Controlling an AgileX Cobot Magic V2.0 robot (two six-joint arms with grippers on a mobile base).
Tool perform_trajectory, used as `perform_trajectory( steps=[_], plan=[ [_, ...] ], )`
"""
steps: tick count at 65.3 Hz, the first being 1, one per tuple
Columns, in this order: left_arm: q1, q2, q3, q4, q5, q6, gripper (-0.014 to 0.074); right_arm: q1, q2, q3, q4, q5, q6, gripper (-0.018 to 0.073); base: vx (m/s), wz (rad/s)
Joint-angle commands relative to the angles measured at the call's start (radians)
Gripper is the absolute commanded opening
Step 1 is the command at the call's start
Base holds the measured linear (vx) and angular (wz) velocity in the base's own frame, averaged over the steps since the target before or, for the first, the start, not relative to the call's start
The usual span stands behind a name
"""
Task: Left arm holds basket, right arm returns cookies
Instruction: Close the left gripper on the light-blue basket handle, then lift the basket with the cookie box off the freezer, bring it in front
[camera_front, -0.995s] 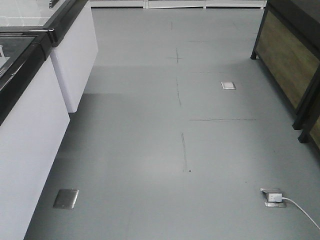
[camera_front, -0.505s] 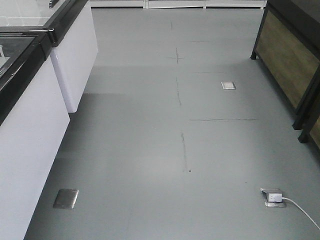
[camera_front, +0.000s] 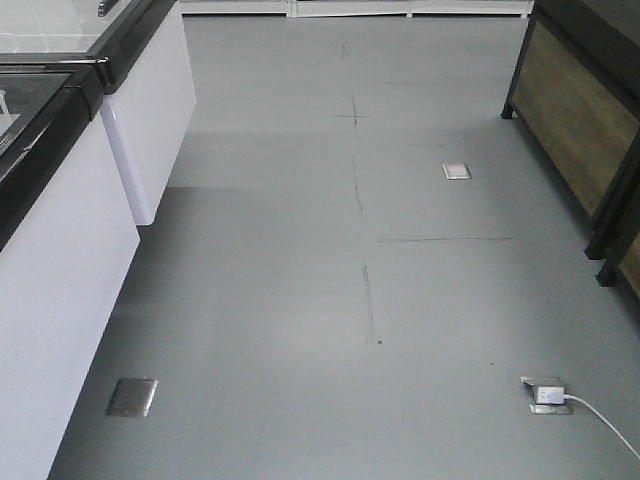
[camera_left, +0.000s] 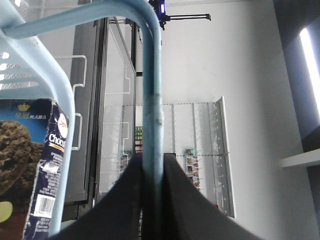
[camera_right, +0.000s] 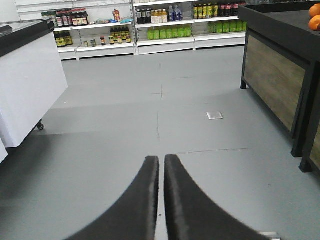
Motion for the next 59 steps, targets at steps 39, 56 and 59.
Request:
perform_trajectory(
  steps=[39,56,59],
  plan=[
    [-0.011,-0.105,-0.029,0.779,-0.342,-0.825,-0.0005,-0.007,-0.012,0.018,-0.008,-0.072,-0.002,-0.0006,0.00,0.00],
    [-0.087,-0.105,-0.029,0.877,-0.401,-0.988,-0.0005,-0.007,-0.012,0.018,-0.008,-0.072,-0.002,-0.0006,0.00,0.00],
    [-0.112,-0.105,-0.029,0.876,-0.405,-0.988,-0.0005,-0.007,-0.012,0.018,-0.008,-0.072,-0.002,-0.0006,0.00,0.00]
  ],
)
